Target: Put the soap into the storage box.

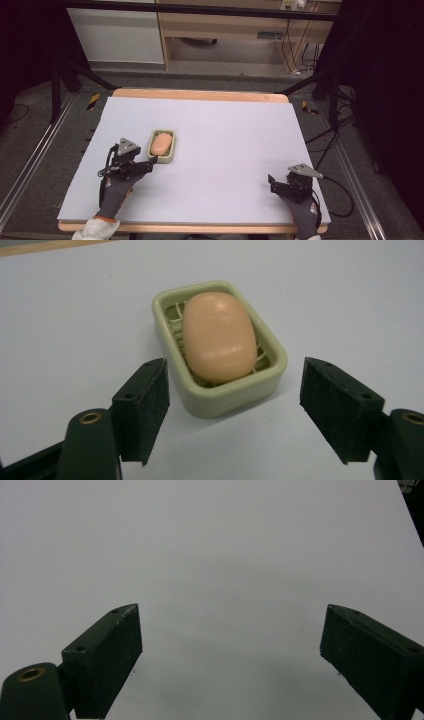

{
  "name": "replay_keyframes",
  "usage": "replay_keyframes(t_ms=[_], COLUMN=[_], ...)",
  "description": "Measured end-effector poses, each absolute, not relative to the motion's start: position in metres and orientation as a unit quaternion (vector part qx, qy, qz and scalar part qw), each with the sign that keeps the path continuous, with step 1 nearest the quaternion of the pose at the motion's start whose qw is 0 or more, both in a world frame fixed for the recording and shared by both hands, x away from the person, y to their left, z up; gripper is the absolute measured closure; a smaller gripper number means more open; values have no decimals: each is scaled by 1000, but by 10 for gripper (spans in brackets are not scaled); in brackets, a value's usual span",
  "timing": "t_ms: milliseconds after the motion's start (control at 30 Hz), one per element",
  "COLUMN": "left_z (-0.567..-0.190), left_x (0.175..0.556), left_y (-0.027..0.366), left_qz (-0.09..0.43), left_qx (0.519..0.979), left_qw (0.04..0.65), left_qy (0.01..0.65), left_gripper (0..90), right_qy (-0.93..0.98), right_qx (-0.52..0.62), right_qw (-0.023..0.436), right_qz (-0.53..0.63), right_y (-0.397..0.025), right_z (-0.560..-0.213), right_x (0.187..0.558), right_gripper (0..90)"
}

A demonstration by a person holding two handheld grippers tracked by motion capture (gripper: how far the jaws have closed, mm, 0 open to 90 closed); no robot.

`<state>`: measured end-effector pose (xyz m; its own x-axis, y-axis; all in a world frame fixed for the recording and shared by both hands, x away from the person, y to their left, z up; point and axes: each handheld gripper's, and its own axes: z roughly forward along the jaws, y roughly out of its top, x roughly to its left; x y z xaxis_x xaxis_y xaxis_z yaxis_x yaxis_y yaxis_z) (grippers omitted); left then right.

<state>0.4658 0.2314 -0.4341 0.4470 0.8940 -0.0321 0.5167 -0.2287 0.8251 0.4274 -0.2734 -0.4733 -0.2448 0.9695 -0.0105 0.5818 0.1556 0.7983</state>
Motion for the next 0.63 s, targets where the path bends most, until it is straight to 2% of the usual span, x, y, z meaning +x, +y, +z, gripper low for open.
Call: replay_keyframes(t_ms=[333,633], left_z=[-456,-473], left_x=[443,451], left_y=[261,273], left_qz=[232,228], left_qx=[750,751], left_qw=[391,364], left_qy=[481,501], left_gripper=[264,258], right_qy=[704,705], right_qx=[555,557], right_qw=[280,279], right_qz=[344,338], right_y=[-277,-277], right_z=[-475,-476], right_x=[429,430], right_gripper=[97,93])
